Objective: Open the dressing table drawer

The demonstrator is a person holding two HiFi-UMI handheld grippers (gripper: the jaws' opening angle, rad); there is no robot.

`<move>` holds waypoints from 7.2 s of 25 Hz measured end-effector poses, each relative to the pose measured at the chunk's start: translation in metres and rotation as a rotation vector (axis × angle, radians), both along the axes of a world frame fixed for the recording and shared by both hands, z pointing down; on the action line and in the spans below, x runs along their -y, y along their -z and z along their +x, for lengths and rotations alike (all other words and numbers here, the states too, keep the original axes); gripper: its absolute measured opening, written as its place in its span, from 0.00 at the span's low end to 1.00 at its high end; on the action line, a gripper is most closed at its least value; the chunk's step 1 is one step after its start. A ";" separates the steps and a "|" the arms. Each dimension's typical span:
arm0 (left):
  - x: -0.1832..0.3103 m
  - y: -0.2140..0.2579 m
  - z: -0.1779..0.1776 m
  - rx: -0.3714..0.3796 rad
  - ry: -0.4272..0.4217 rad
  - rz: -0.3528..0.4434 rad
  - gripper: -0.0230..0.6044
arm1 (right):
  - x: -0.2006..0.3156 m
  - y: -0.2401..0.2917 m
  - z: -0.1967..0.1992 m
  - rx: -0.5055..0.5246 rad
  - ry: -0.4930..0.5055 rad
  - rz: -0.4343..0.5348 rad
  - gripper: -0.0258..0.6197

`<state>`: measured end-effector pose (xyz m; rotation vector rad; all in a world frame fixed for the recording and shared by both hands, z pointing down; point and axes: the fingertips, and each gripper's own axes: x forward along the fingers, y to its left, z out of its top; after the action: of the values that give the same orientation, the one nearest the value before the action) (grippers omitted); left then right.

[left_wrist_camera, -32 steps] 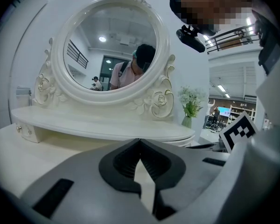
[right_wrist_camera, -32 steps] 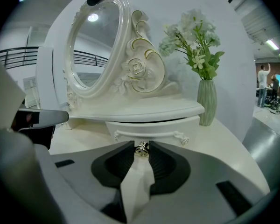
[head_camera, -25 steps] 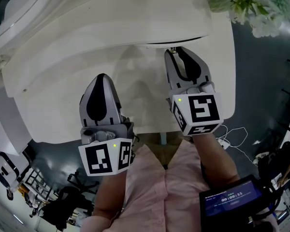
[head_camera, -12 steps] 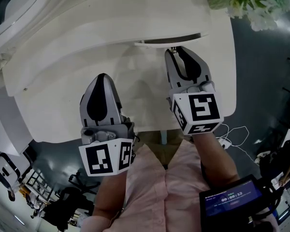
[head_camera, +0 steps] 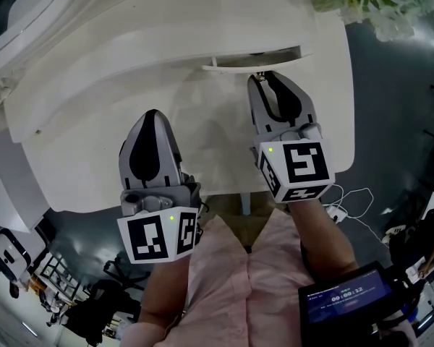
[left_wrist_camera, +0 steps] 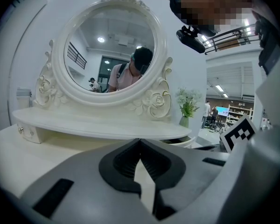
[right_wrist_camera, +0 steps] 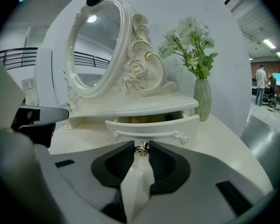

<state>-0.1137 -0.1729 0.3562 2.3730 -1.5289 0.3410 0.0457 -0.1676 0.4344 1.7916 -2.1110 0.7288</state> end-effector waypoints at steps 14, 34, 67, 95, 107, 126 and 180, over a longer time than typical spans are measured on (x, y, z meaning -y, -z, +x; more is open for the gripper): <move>-0.008 0.004 0.011 0.002 -0.010 0.011 0.07 | -0.010 0.001 0.005 0.007 0.002 0.000 0.21; -0.017 0.006 0.017 0.007 -0.016 0.017 0.07 | -0.021 0.001 0.008 0.006 0.008 0.004 0.21; -0.026 0.007 0.026 0.003 -0.039 0.023 0.07 | -0.034 -0.002 0.011 0.012 -0.006 -0.003 0.21; -0.028 0.007 0.032 0.007 -0.049 0.028 0.07 | -0.041 -0.002 0.014 0.019 -0.013 0.000 0.21; -0.030 0.007 0.033 0.007 -0.053 0.028 0.07 | -0.043 -0.003 0.014 0.020 -0.013 -0.002 0.21; -0.030 0.008 0.033 0.007 -0.055 0.030 0.07 | -0.044 -0.003 0.015 0.019 -0.016 -0.001 0.21; -0.016 0.160 0.065 -0.107 -0.142 0.339 0.07 | -0.037 0.195 0.017 0.013 -0.003 0.382 0.21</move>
<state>-0.0484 -0.1566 0.1964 2.7156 -1.4700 -0.0203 0.0631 -0.1306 0.2394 1.9761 -2.3820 0.3523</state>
